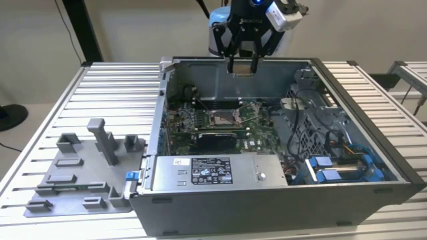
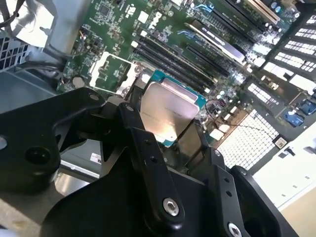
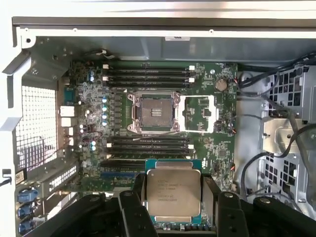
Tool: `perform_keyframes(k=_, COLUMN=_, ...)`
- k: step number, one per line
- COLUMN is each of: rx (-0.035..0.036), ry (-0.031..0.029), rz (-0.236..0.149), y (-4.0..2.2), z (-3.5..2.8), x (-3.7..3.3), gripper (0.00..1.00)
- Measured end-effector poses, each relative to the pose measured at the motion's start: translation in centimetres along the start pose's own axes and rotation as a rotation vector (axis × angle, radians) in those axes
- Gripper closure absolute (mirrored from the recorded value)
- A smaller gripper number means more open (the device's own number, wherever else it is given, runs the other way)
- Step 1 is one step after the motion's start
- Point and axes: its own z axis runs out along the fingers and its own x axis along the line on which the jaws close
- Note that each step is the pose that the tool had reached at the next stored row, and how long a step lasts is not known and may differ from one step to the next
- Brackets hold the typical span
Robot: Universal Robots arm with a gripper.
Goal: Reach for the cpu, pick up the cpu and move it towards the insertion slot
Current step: 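Pick up the cpu and move it towards the insertion slot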
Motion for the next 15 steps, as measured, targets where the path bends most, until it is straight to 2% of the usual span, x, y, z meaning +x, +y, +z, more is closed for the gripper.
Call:
perform_keyframes(k=6, rx=0.0001, ry=0.0000, rz=0.000, y=1.53, z=0.17, x=0.02, gripper=1.00)
perform_keyframes(k=15, rx=0.0001, ry=0.0000, rz=0.005, y=3.82, z=0.90, x=0.06, gripper=1.00)
